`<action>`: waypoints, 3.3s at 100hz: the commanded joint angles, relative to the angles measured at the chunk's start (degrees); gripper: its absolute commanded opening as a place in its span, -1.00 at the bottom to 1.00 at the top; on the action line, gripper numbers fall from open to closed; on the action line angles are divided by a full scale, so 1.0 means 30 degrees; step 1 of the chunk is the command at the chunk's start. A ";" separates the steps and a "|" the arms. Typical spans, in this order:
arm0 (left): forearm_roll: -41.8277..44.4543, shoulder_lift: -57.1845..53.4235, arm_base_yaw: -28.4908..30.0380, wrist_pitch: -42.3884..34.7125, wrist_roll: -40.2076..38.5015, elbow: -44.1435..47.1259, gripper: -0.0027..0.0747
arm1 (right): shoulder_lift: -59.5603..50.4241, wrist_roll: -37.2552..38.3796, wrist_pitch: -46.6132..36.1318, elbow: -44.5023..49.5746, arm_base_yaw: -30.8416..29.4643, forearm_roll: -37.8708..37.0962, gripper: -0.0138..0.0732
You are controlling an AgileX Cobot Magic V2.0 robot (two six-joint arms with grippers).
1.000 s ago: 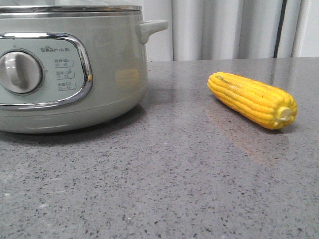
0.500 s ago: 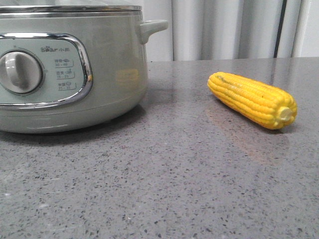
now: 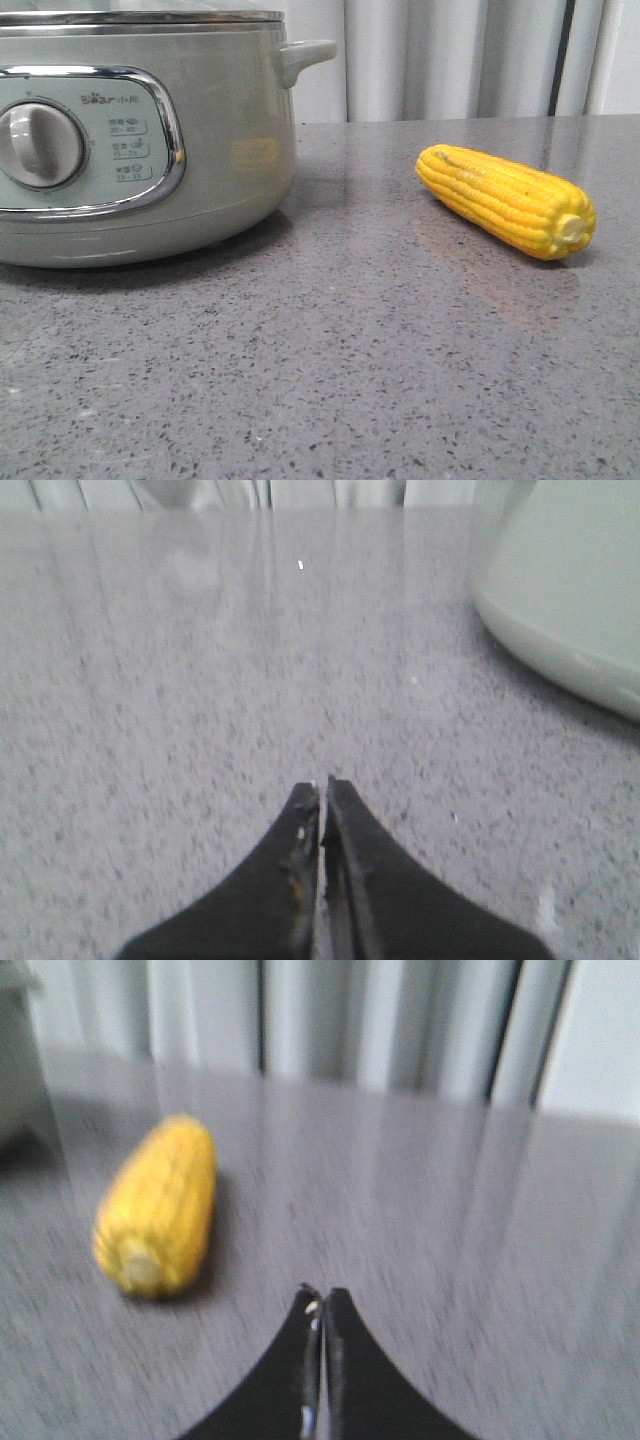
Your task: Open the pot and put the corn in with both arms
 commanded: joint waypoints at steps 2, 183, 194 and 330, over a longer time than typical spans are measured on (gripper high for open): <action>0.0482 -0.0538 0.0032 -0.2739 0.0029 0.0533 -0.98 | -0.0449 -0.0161 -0.3694 0.0342 -0.0118 0.0016 -0.83; -0.6142 1.5310 -0.8649 -0.5189 0.4784 -1.3835 0.42 | 0.9632 -0.4680 0.7794 -1.3462 -0.0118 0.8136 0.42; -0.6142 1.7441 -0.9389 -0.5906 0.4784 -1.4826 0.48 | 0.9632 -0.4680 0.7794 -1.3462 -0.0118 0.8094 0.42; -0.6239 2.3849 -0.9765 -1.2745 0.4784 -1.5897 -0.69 | 0.9632 -0.4680 0.7812 -1.3462 -0.0118 0.7937 0.42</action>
